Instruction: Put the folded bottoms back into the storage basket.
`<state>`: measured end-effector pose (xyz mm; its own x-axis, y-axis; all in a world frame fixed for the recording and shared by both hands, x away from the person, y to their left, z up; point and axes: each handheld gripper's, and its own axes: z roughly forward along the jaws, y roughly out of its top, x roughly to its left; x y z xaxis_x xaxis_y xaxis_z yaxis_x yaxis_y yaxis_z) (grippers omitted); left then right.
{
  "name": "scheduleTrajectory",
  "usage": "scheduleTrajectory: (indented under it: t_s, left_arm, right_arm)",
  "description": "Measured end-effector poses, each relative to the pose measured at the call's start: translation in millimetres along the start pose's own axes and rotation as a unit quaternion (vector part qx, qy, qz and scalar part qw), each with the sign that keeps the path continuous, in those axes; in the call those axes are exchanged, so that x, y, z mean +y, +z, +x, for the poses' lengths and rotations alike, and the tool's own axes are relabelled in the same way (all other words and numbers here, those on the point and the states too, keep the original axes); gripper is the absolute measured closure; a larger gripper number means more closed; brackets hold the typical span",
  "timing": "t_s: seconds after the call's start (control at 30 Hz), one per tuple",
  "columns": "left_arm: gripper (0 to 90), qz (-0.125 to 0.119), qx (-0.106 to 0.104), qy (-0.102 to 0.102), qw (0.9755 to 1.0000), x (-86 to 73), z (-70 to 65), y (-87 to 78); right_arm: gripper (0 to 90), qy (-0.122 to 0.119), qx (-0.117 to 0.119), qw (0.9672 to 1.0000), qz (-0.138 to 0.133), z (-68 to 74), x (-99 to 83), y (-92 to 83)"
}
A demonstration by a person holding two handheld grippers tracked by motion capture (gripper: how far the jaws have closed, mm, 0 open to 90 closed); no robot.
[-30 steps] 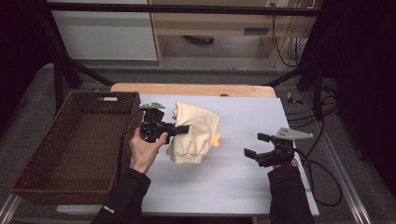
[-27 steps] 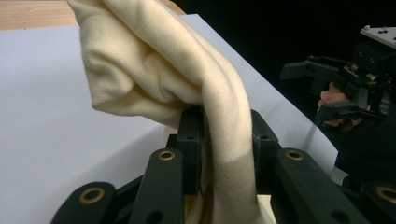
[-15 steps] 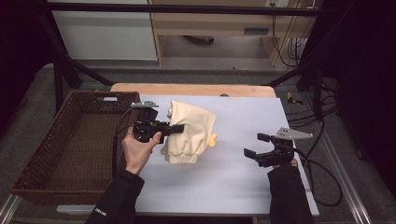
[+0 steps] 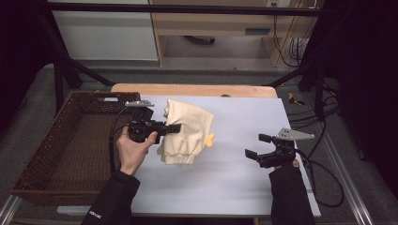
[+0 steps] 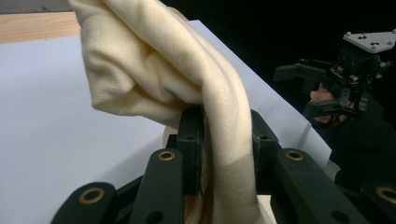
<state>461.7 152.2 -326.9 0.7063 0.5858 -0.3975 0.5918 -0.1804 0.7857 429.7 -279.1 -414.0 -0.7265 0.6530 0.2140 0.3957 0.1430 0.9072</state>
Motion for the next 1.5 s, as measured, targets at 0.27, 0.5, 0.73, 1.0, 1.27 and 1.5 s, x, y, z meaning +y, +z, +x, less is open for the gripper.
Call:
scheduleTrajectory:
  t_s: [0.27, 0.5, 0.73, 1.0, 1.27, 1.5]
  left_arm:
    - [71.3, -0.002, 0.005, 0.005, 1.0, 2.0, -4.2, -8.8]
    - [71.3, -0.005, 0.009, 0.006, 0.9999, 2.0, -6.8, -18.2]
    - [71.3, -0.005, 0.016, 0.01, 0.9998, 3.7, -12.0, -27.8]
    - [71.3, -0.009, 0.027, 0.015, 0.9995, 6.1, -16.2, -44.4]
    - [71.3, -0.025, 0.034, 0.007, 0.9991, 6.7, -9.7, -67.0]
    - [71.3, -0.03, 0.046, 0.003, 0.9985, 7.9, -3.5, -83.3]
  right_arm:
    - [3.3, -0.001, 0.0, 1.0, 0.0, 0.0, 0.0, 0.0]
    - [3.3, 0.0, 0.0, 1.0, 0.0, 0.0, 0.0, 0.1]
    - [3.3, 0.0, -0.001, 1.0, 0.0, 0.0, -0.1, 0.4]
    - [3.3, 0.0, -0.001, 1.0, 0.0, 0.3, -0.2, 0.6]
    - [3.3, -0.001, -0.002, 1.0, 0.004, 0.4, -0.7, 1.7]
    - [3.3, 0.0, -0.002, 1.0, 0.005, -0.1, -1.2, 1.6]
